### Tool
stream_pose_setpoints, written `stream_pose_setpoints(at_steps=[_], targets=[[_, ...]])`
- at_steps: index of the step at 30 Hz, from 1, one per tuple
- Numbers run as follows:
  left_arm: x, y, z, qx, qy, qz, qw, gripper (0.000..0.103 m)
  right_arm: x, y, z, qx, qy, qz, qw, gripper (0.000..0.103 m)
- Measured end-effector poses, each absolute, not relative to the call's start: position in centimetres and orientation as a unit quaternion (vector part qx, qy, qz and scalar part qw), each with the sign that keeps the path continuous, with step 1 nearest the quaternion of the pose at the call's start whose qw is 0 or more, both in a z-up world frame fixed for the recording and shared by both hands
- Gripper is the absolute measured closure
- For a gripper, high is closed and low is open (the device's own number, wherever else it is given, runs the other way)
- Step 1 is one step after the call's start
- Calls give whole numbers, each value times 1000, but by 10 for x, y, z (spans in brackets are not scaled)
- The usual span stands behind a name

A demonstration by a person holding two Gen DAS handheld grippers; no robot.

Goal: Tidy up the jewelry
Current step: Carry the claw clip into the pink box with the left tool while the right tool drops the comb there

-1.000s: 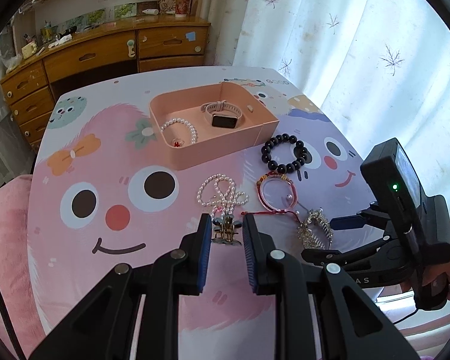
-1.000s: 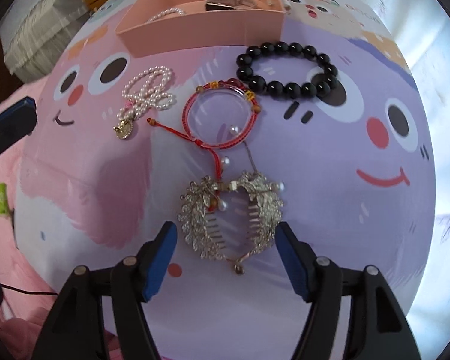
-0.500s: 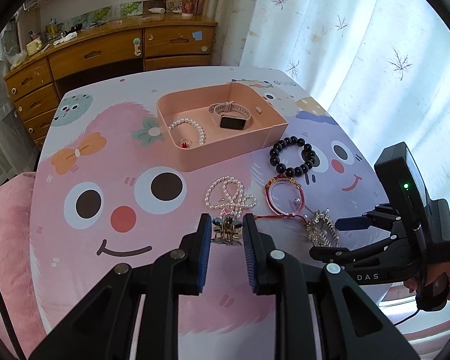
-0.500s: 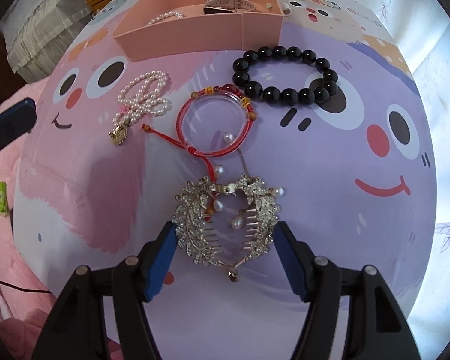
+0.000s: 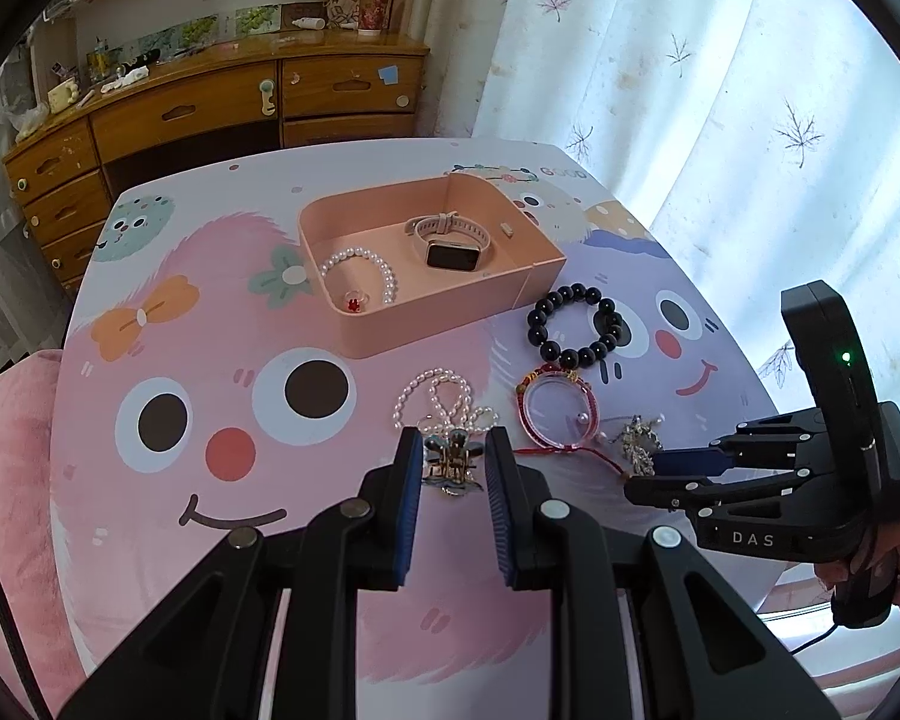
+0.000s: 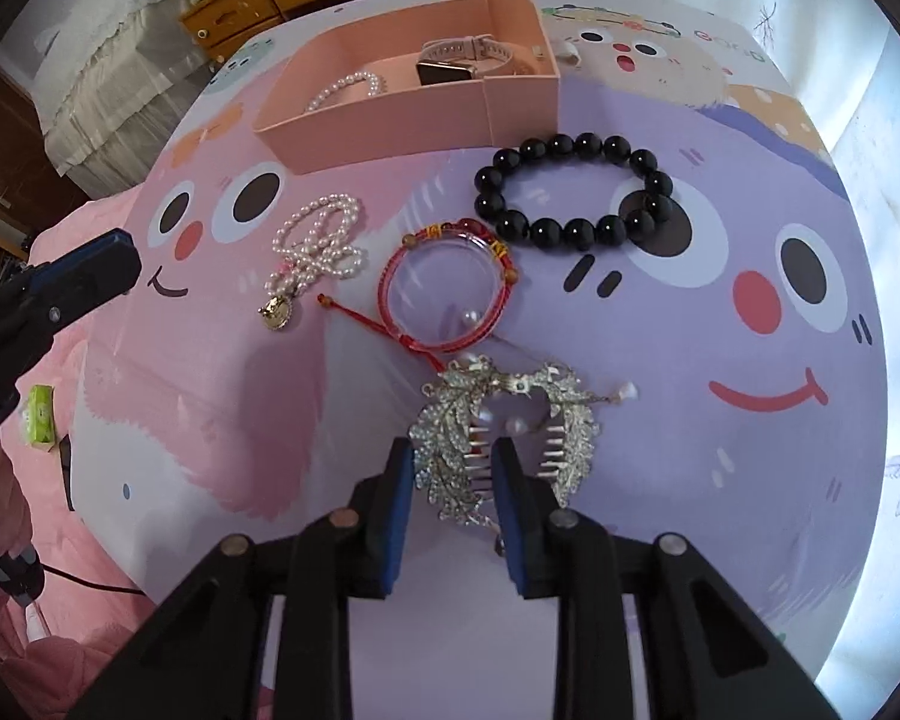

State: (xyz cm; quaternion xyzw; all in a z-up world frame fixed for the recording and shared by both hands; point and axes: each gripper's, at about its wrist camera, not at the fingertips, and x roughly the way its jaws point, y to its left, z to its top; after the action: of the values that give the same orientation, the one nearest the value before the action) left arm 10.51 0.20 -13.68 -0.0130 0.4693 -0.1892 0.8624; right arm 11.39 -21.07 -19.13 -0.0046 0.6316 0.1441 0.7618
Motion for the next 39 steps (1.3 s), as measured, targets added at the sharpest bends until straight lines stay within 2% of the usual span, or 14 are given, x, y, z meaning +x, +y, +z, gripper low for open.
stream_pose_setpoints(at_steps=[11,29,39], targets=[[115,-3,-125,-11,469,-191,862,84,121,-237,-161,75,612,137,775,78],[162,-26,-87,-14,454,-185,871,84,170,-249,-70,145,511,221,818,78],[206,-40,-83,-13,434,-150,888,84,224,-246,-63,156,467,262,830,78]])
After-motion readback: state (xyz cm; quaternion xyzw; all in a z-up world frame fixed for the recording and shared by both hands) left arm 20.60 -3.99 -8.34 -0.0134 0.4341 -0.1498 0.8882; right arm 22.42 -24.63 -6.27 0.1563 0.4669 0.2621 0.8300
